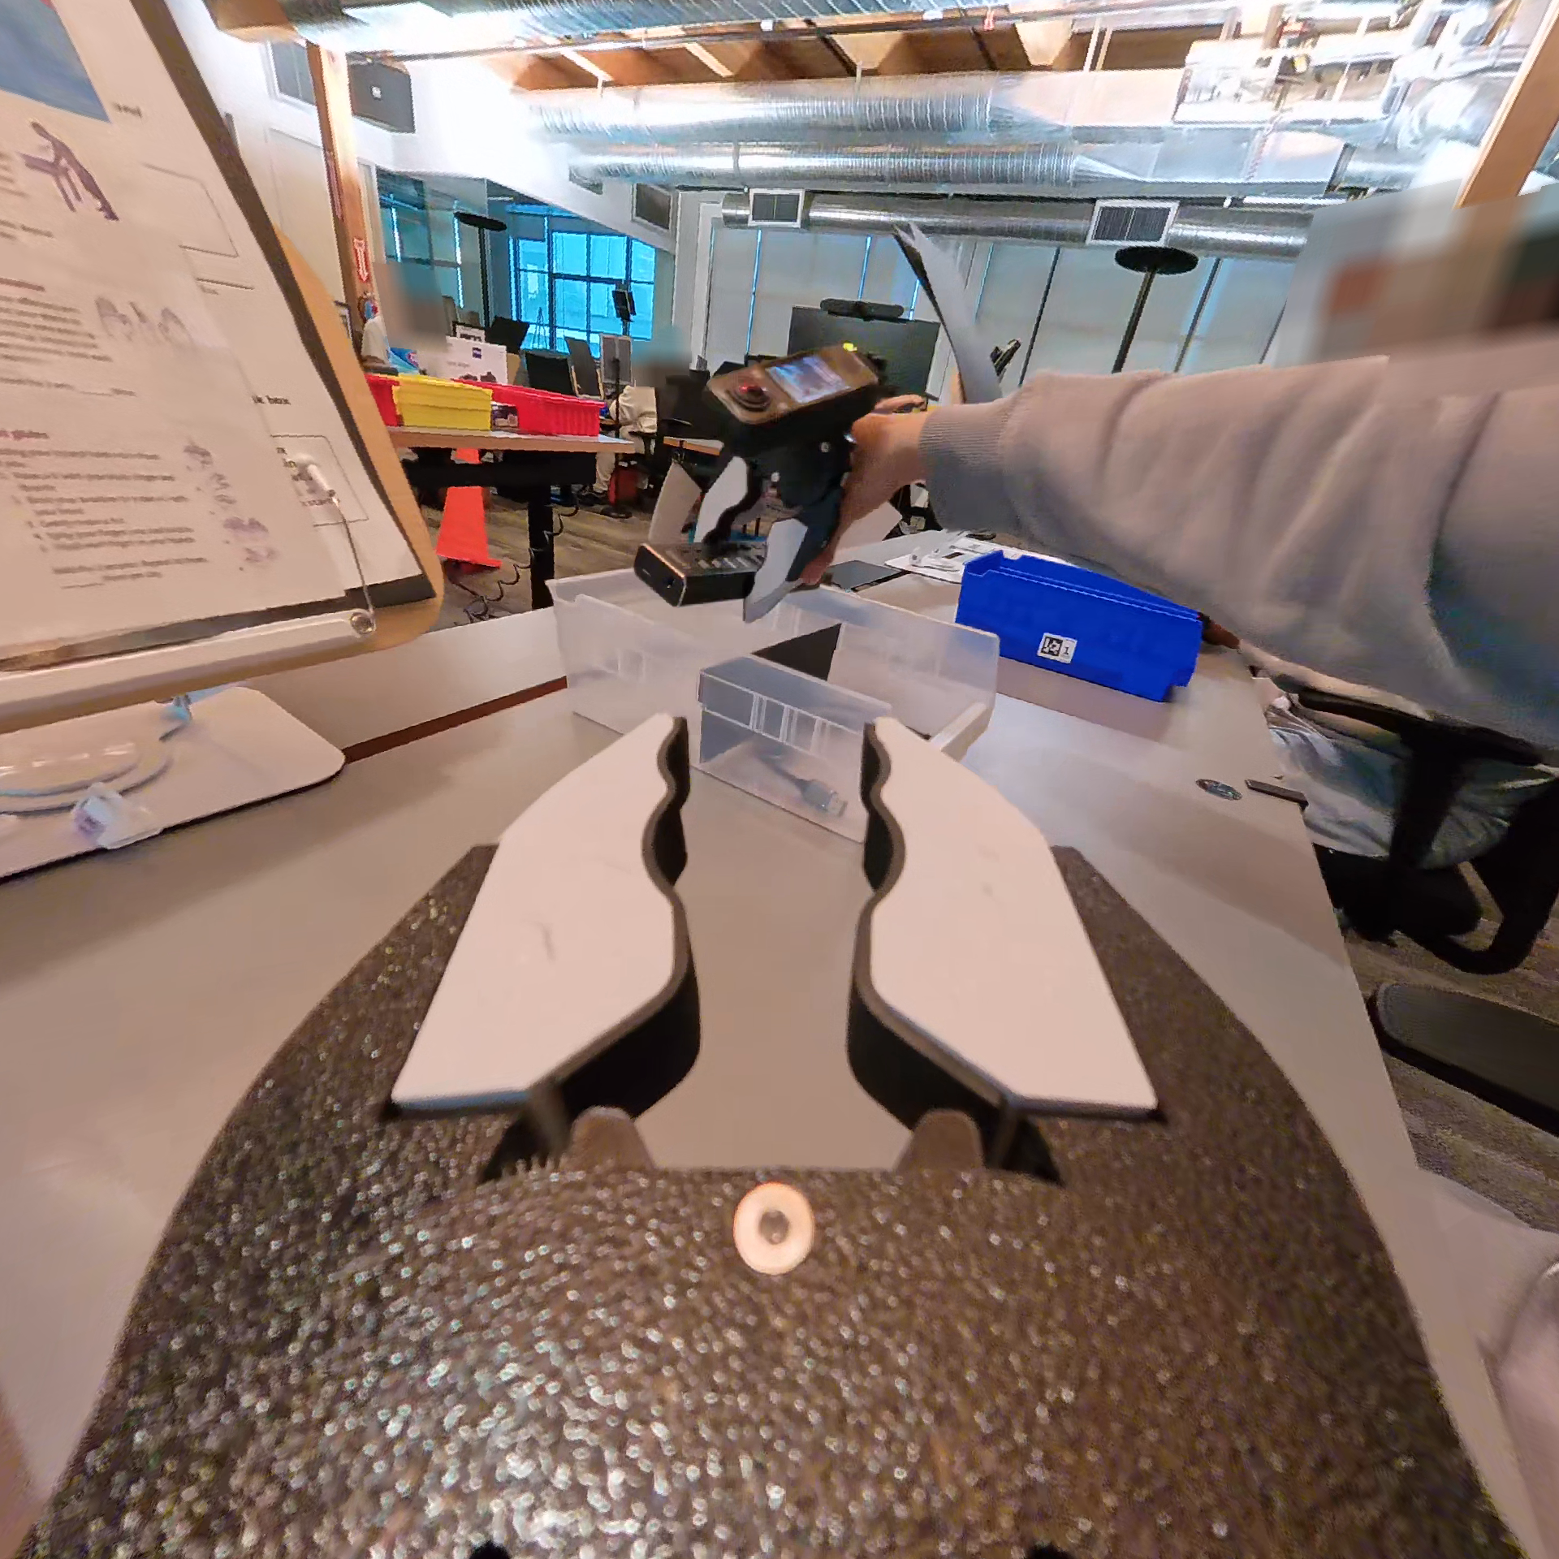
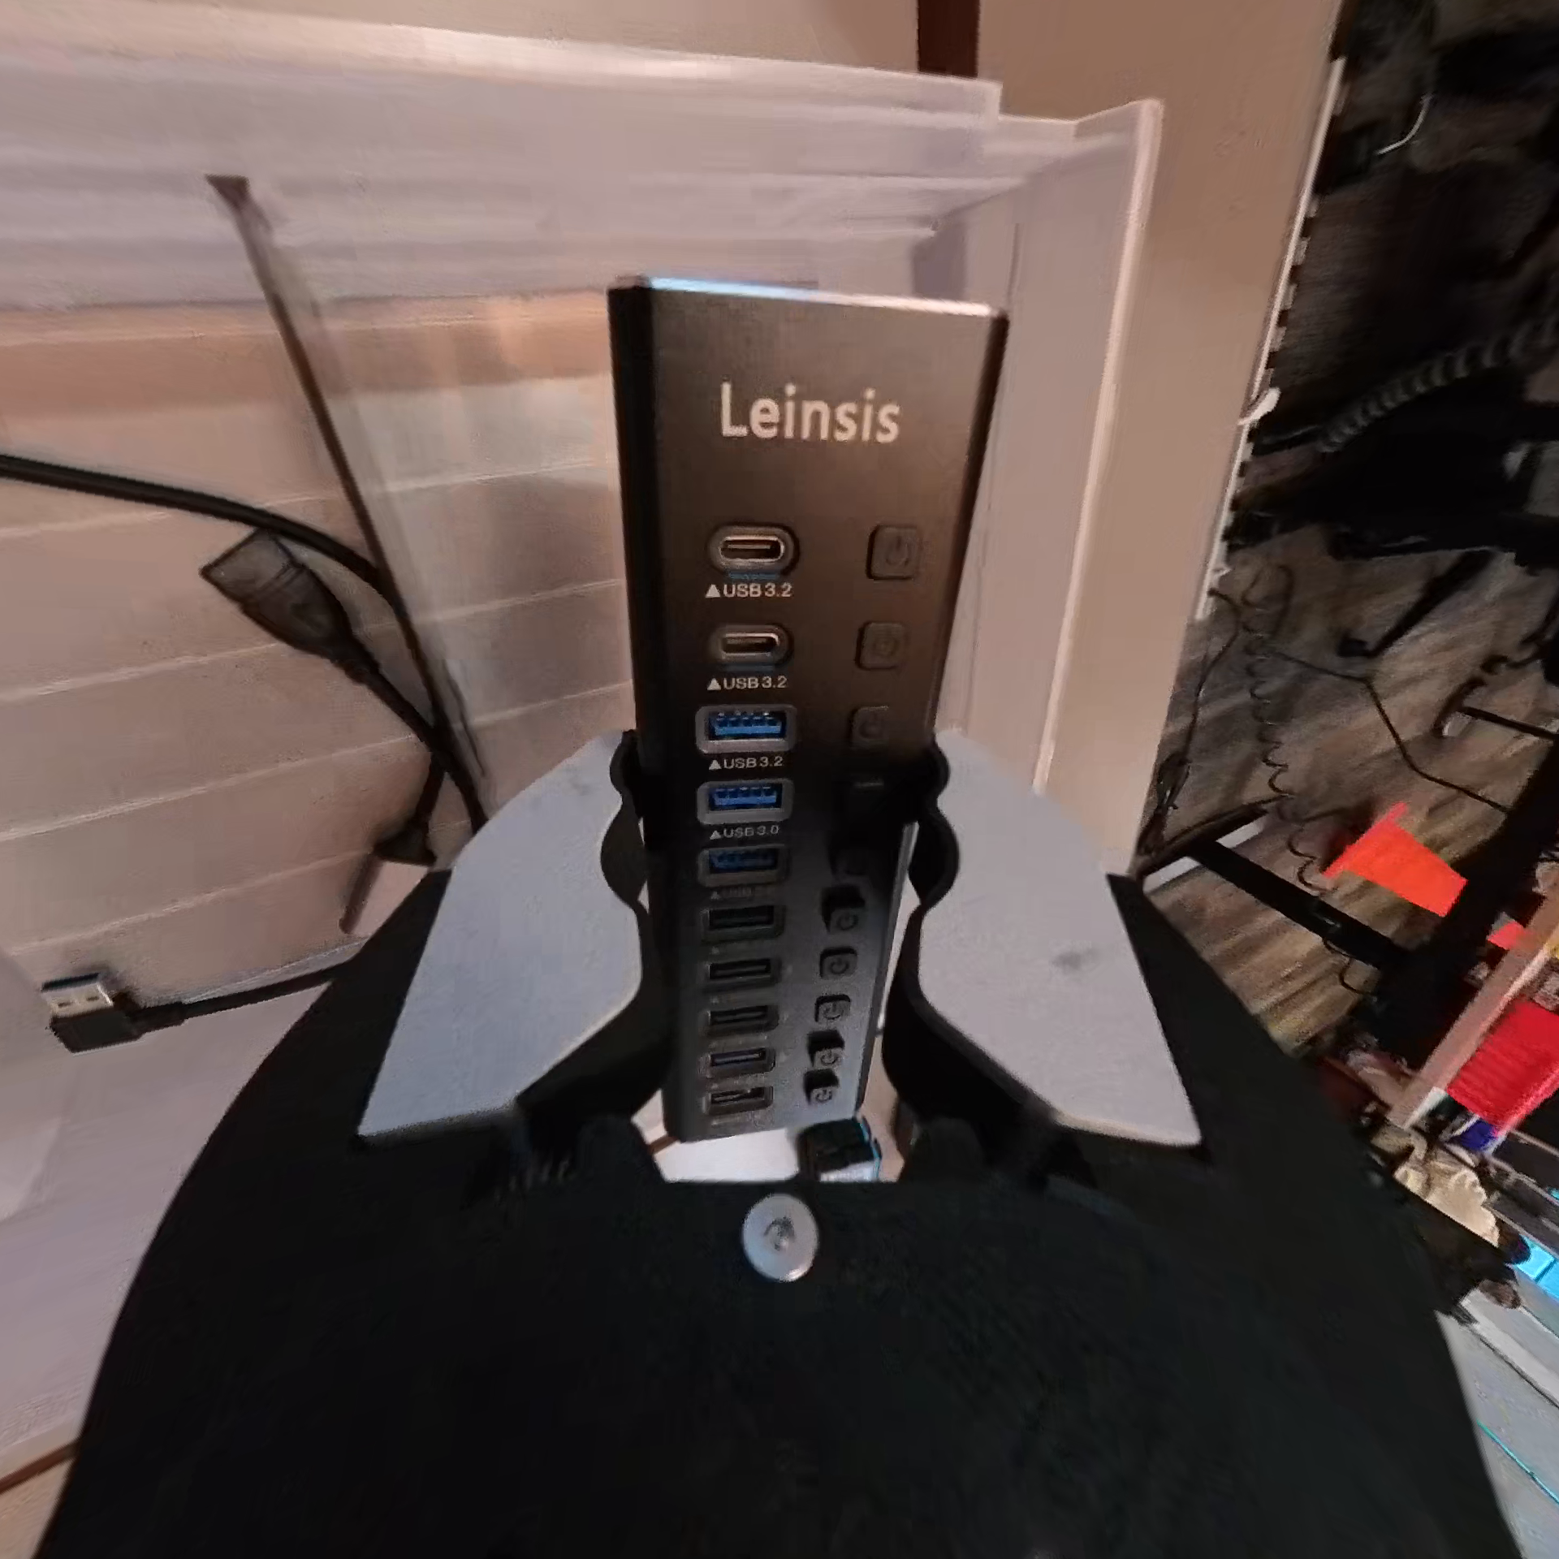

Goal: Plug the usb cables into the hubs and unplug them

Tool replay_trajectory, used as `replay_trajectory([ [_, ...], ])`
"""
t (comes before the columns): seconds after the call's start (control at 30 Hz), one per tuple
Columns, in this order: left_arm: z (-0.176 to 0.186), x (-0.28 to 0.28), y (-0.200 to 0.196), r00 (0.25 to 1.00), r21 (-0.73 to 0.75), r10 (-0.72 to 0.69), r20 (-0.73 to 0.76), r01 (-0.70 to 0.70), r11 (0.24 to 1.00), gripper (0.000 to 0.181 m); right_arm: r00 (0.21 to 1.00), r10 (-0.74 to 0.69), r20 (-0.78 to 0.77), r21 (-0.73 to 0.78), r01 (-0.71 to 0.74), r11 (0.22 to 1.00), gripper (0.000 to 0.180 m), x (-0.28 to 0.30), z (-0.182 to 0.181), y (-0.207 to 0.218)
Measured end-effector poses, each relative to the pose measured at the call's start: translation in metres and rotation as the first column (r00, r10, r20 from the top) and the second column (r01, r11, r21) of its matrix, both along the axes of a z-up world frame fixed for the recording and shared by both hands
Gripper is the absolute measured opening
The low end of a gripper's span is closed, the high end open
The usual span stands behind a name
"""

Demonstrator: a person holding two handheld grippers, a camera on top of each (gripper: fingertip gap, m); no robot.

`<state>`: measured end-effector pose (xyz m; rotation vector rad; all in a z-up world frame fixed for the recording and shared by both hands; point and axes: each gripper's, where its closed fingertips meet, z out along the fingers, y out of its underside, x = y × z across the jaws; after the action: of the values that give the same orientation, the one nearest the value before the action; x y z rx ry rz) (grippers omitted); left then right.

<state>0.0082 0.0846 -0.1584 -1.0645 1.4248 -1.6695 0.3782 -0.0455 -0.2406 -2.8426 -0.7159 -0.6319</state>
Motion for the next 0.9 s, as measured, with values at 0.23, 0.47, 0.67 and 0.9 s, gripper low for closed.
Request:
replay_trajectory([
  [0.23, -0.012, 0.004, 0.003, 0.999, -0.041, -0.036, -0.029, 0.035, 0.999, 0.036, 0.997, 0.041, -0.070, -0.165, -0.052, 0.985, 0.063, 0.002, -0.043, 0.016],
  [0.47, -0.017, 0.005, 0.009, 0.998, -0.054, -0.022, -0.060, 0.019, 0.998, 0.040, 0.995, 0.023, -0.098, -0.223, -0.045, 0.974, 0.062, -0.001, -0.074, 0.010],
  [0.67, -0.019, 0.006, 0.011, 0.997, -0.076, -0.028, -0.073, 0.022, 0.997, 0.040, 0.990, -0.018, -0.139, -0.233, -0.015, 0.972, 0.062, -0.002, -0.082, 0.006],
  [0.9, -0.021, 0.007, 0.010, 0.996, -0.088, -0.039, -0.076, 0.033, 0.996, 0.040, 0.978, -0.078, -0.194, -0.273, 0.023, 0.962, 0.062, -0.007, -0.086, 0.000],
])
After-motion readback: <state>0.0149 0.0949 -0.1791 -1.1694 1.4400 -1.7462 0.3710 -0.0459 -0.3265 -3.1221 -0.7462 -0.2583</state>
